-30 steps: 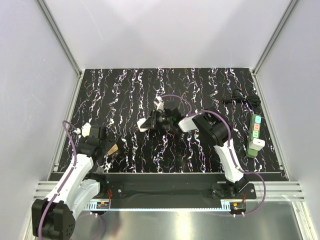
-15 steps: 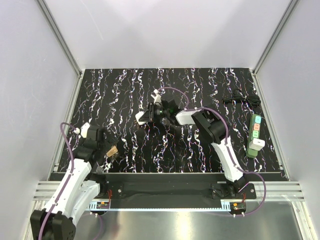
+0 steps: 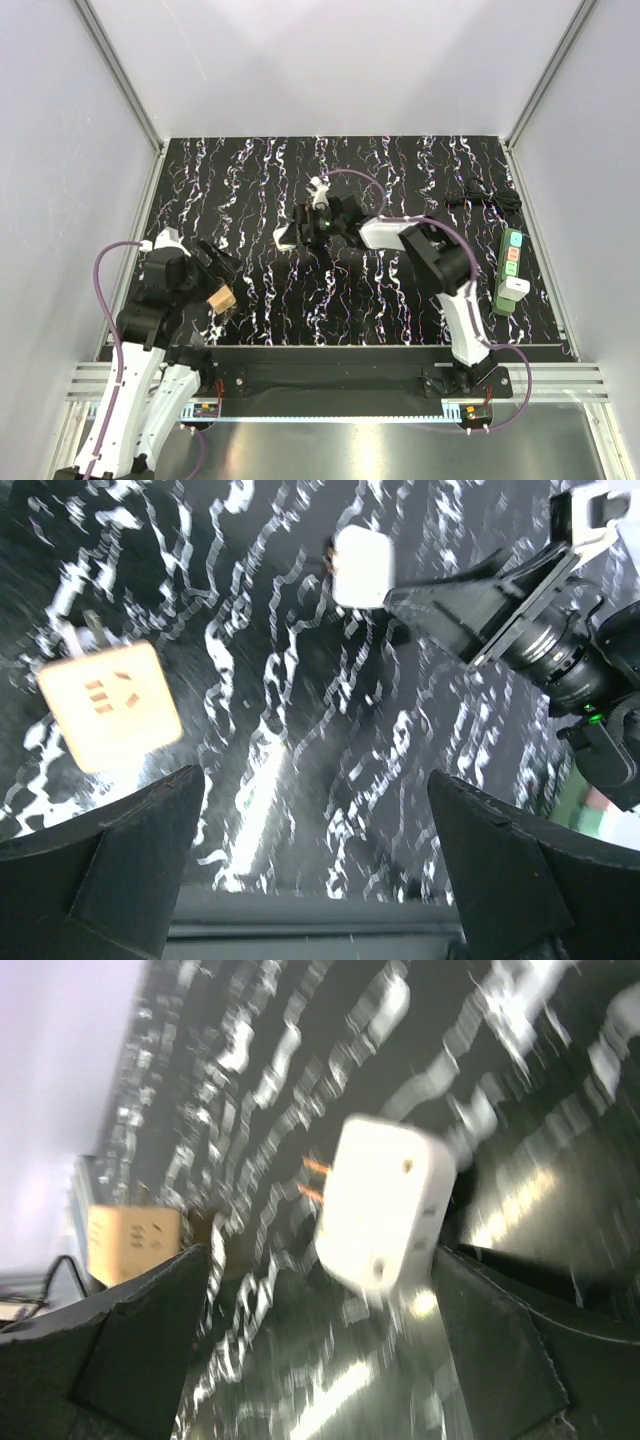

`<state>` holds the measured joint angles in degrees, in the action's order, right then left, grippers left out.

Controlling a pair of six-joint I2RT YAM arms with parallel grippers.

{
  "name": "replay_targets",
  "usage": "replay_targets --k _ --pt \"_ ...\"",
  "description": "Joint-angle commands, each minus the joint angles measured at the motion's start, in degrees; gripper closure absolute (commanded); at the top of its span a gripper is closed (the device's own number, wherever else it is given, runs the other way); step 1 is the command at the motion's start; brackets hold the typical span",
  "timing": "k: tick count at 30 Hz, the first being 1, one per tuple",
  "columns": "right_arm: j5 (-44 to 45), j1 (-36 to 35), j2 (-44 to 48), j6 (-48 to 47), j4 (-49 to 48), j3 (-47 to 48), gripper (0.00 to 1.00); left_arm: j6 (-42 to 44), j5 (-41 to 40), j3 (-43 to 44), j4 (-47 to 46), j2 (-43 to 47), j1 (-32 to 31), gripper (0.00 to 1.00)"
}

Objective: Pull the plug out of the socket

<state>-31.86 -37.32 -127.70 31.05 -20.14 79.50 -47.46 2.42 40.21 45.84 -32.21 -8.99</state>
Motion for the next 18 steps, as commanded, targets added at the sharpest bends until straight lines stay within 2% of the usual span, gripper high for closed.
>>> replay_targets --k 1,3,7,10,13,14,18 --pt "10.2 0.32 9.9 -4.42 7.74 -7.86 0.0 0.45 6.46 0.4 2.06 1.88 0.21 0.01" --pt "10.5 0.23 15.95 -5.47 8.1 -12.07 0.0 -0.43 6.9 -1.34 2.06 2.85 0.12 0.02" --pt "12.43 0.23 23.27 -5.83 15.12 -15.95 0.0 -5.87 9.89 -5.92 -2.76 6.01 -1.72 0.03" --pt "13.31 0.32 28.63 -3.2 17.06 -20.95 0.0 -9.39 9.1 -8.47 -6.1 7.6 -6.9 0.03" --pt "15.49 0.58 33.82 -0.91 21.43 -26.05 0.0 -11.68 5.07 -8.74 -8.48 5.5 -14.89 0.04" --pt "15.51 0.58 34.96 -0.81 21.63 -27.55 0.0 -12.12 3.75 -8.39 -9.01 3.23 -19.18 0.05" --pt "16.56 2.16 41.9 -0.46 21.81 -34.49 0.0 -13.44 -5.46 -4.63 -12.79 -3.9 -29.57 0.05"
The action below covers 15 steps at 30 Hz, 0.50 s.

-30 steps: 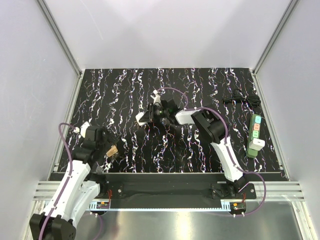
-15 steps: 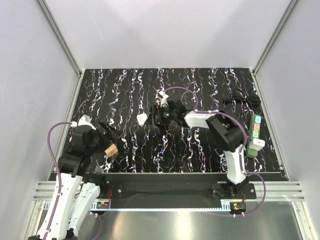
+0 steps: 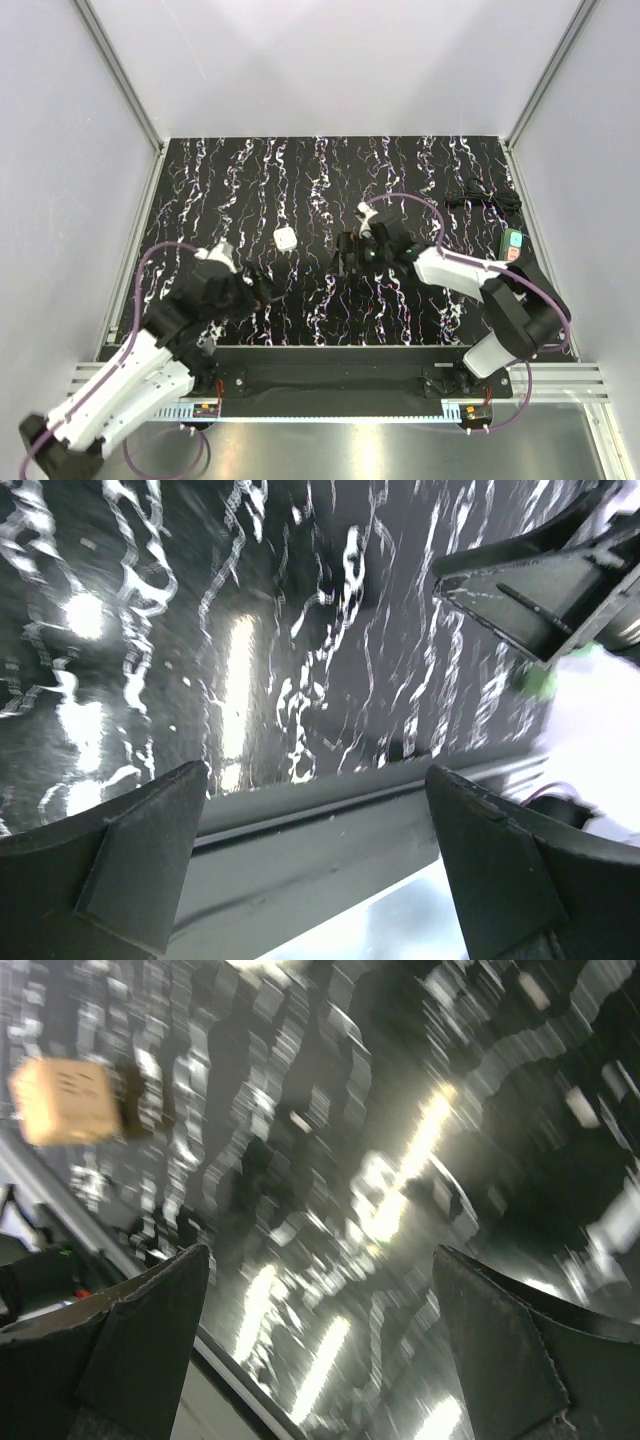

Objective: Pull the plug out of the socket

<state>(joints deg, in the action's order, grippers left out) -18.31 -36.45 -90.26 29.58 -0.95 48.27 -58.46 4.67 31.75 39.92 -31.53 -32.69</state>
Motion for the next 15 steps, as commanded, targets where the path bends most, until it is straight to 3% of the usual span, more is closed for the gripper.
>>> replay_targets --k 1,5,8,15 --pt "3.1 1.9 5.43 0.92 2.88 -3.97 0.0 -2.71 -9.31 4.72 -8.35 -6.33 -7.9 0.05" --pt "2.75 4.1 11.57 0.39 3.59 -6.78 0.0 -1.05 -16.34 10.43 -10.74 -19.92 -17.91 0.05" --pt "4.41 6.38 16.05 0.39 4.81 -7.66 0.0 2.28 -21.95 16.58 -11.62 -28.29 -21.44 0.05" --pt "10.48 13.41 26.61 2.93 14.46 -9.6 0.0 8.79 -28.13 19.4 -29.26 -38.07 -21.89 0.04"
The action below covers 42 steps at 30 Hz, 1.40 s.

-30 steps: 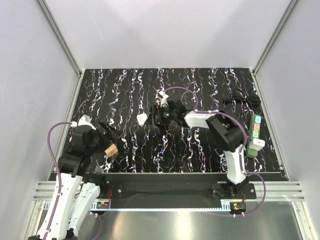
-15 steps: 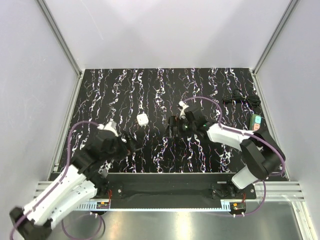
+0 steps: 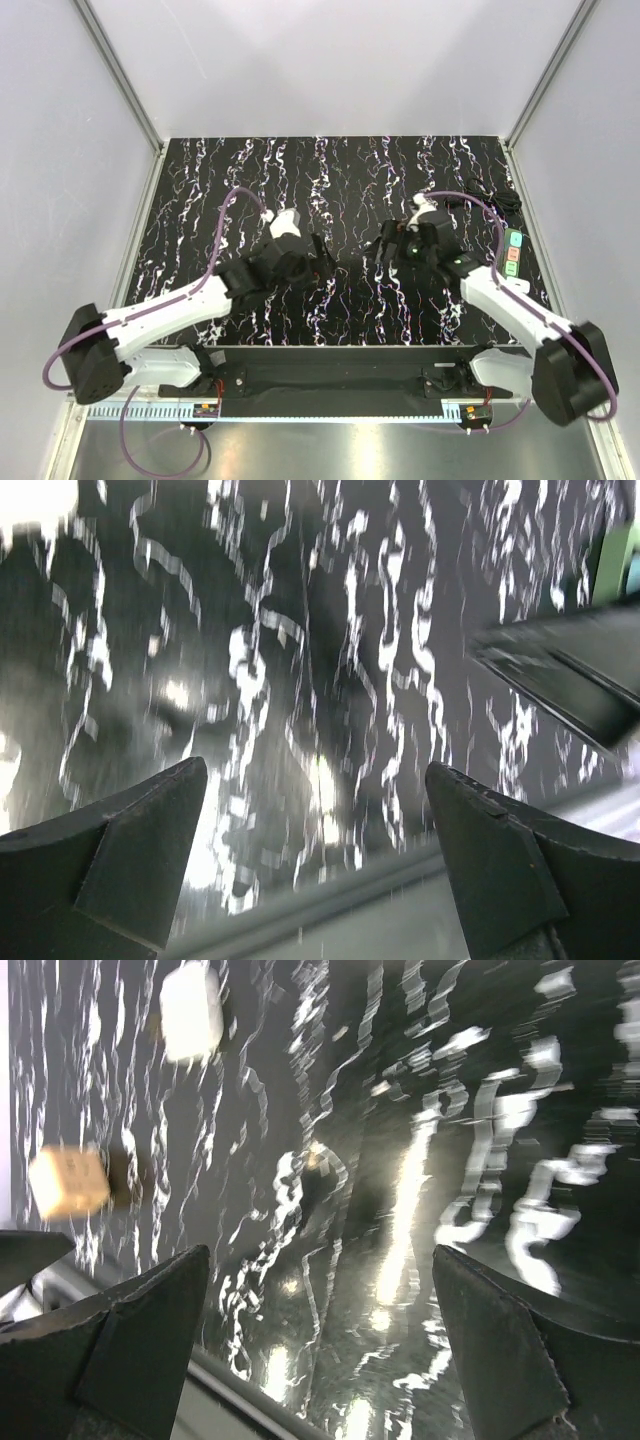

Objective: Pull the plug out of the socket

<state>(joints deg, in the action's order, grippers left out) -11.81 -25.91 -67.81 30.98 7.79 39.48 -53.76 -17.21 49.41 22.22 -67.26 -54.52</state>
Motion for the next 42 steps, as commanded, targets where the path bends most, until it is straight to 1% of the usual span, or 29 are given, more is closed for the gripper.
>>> replay_targets --k 1,2,3,4,5,6,7,8,11,14,16,17,18,21,23,25,26,27,29,30,32,33,35,37,38,39,42 --pt "3.99 3.93 5.48 1.62 7.14 -0.99 0.0 5.67 -6.25 1.83 -16.37 -5.22 -0.06 0.04" --pt "4.08 6.2 8.28 1.45 8.72 -1.25 0.01 6.46 -5.73 2.27 -18.85 -6.9 -0.06 0.04" --pt "4.43 7.18 9.61 1.01 12.21 -1.25 0.0 7.86 -5.38 2.62 -23.58 -10.22 -0.06 0.04" --pt "4.87 8.32 11.02 0.66 14.16 -1.17 0.0 8.23 -4.77 3.06 -25.54 -11.91 -0.06 0.04" --pt "5.91 9.46 13.47 0.4 16.53 -0.56 0.0 8.58 -3.63 4.19 -27.3 -13.58 -0.06 0.04" --pt "7.93 11.13 14.54 -0.04 20.9 -0.11 0.0 8.84 -2.66 4.81 -30.71 -15.25 -0.06 0.04" --pt "8.99 11.32 15.59 0.48 22.43 0.06 0.0 9.02 -1.69 5.6 -31.96 -18.4 -0.06 0.04" --pt "9.7 11.41 17.52 1.7 23.23 -0.37 0.0 9.19 0.23 7.7 -32.84 -19.99 -0.06 0.04" --pt "9.44 11.85 18.59 5.31 22.89 -0.9 0.0 9.81 4.54 9.91 -36.27 -23.52 -0.06 0.04" --pt "10.14 11.94 17.54 7.34 21.74 -1.08 0.0 10.42 9.28 7.39 -39.96 -22.39 -0.06 0.04" --pt "11.46 11.94 16.75 7.34 21.74 -1.08 0.0 12.88 11.57 5.53 -39.8 -20.46 -0.14 0.04" --pt "11.55 12.02 16.49 7.16 21.74 -1.16 0.0 13.85 12.02 3.26 -39.45 -19.75 -0.15 0.04" --pt "13.99 11.94 16.57 6.73 21.83 -1.16 0.0 15.94 12.03 2.11 -37.96 -19.05 -0.15 0.04" --pt "18.56 11.94 15.96 5.85 22.87 -0.82 0.0 18.68 10.18 -2.99 -36.72 -15.72 -0.06 0.03" --pt "20.51 11.94 14.39 5.23 25.33 0.93 0.0 20.18 10.7 -4.84 -36.63 -14.65 -0.15 0.02" --pt "23.58 12.29 11.76 4.62 28.05 4.7 0.0 23.42 12.19 -3.89 -35.67 -14.12 -0.06 0.01" --pt "25.68 13.25 11.04 4.09 31.46 6.38 0.0 24.65 12.64 -3.27 -34.88 -14.12 -0.06 0.01" --pt "26.92 14.13 10.34 3.83 33.06 7.96 0.0 27.19 12.99 -2.39 -34.44 -14.47 -0.06 0.01" --pt "28.86 16.23 9.98 2.43 35.79 12.36 0.0 29.58 13.34 0.85 -33.39 -15.43 0.03 0.01" --pt "28.86 19.64 10.07 1.81 36.06 13.59 0.0 31.68 13.69 2.08 -32.16 -17.01 0.38 0.01" --pt "28.69 23.69 9.63 -0.04 36.68 16.76 0.0 33.18 16.06 5.78 -31.36 -18.86 1.08 0.01" --pt "28.51 28.06 9.02 -0.91 36.85 17.72 0.0 34.41 16.94 6.92 -31.18 -20.52 1.43 0.01" --pt "27.03 32.48 6.74 -2.58 37.03 19.92 0.0 35.03 20.72 8.42 -31.88 -21.85 3.01 0.01" --pt "25.62 37.39 4.2 -2.68 36.86 20.72 0.0 35.56 23.96 8.25 -35.39 -23.52 4.68 0.01" --pt "24.57 38.47 3.4 -2.33 36.68 20.89 0.0 35.82 24.59 7.81 -36.97 -24.05 5.12 0.01" --pt "24.64 39.35 2.69 -2.5 36.51 21.16 0.0 36.61 25.03 7.46 -40.46 -25.27 5.48 0.01" --pt "29.99 39.97 1.02 -3.73 34.66 22.21 0.0 38.28 25.91 6.67 -45.14 -28.96 5.92 0.01"
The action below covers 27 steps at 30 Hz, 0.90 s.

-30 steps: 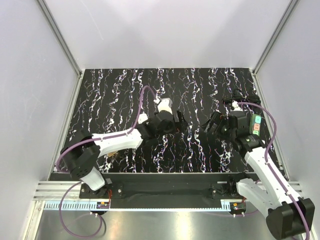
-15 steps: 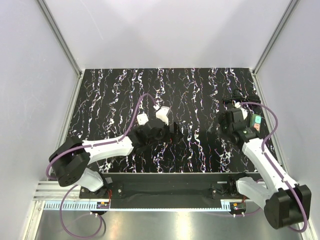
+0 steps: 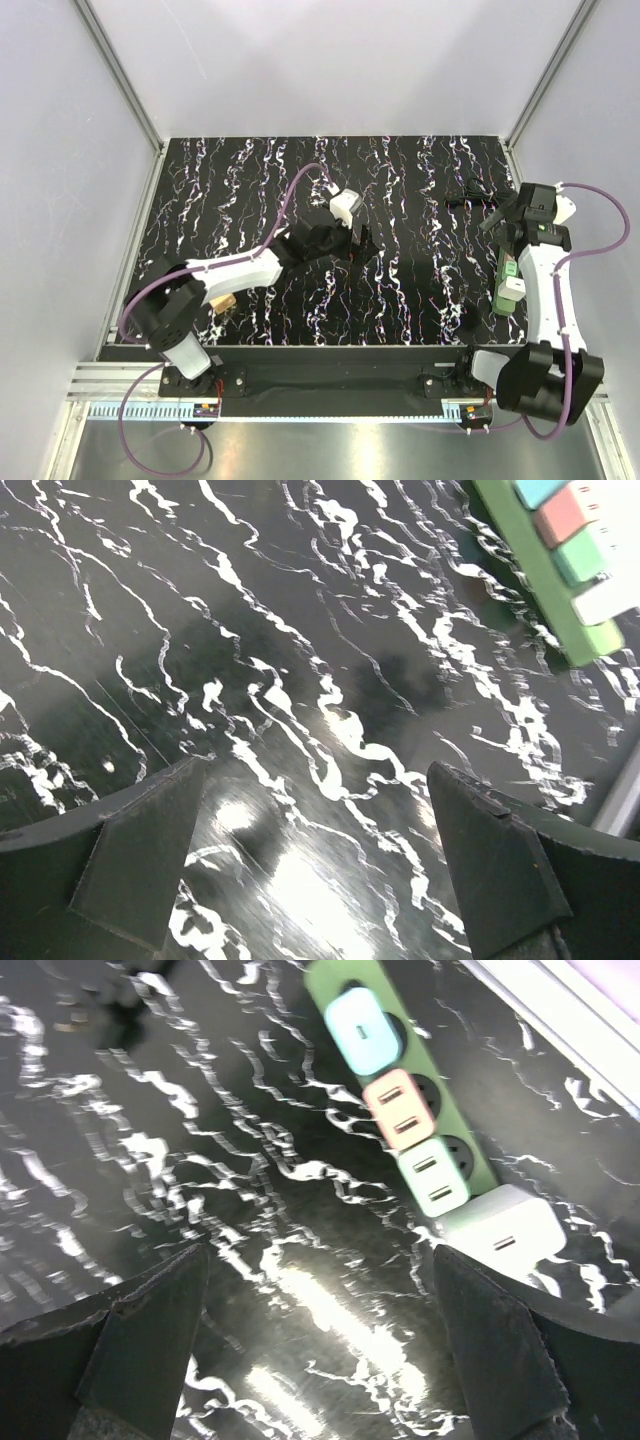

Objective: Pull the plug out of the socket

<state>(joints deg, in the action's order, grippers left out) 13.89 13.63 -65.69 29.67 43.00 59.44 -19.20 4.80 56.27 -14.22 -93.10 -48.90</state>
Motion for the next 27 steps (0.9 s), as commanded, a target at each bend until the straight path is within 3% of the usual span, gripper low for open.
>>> replay_targets --k 1,6,14,20,27 --pt "5.61 0.52 -2.5 -2.77 -0.81 3.3 0.0 3.91 4.77 -1.15 -10.2 -3.92 0.3 0.01" --pt "12.21 2.45 -8.48 -3.57 -5.02 5.51 0.0 4.52 6.98 -1.95 -14.26 -5.95 0.21 0.01" --pt "5.64 4.65 -13.32 -9.36 -16.0 1.12 0.0 5.31 6.19 -4.41 -16.45 -5.42 0.21 0.01" --pt "-1.74 8.33 -19.73 -10.78 -17.33 0.68 0.0 4.44 5.66 -7.22 -20.05 -4.99 0.21 0.01" --pt "-3.43 9.49 -25.36 -12.71 -18.31 0.59 0.0 4.44 4.78 -10.3 -23.04 -1.91 0.21 0.01"
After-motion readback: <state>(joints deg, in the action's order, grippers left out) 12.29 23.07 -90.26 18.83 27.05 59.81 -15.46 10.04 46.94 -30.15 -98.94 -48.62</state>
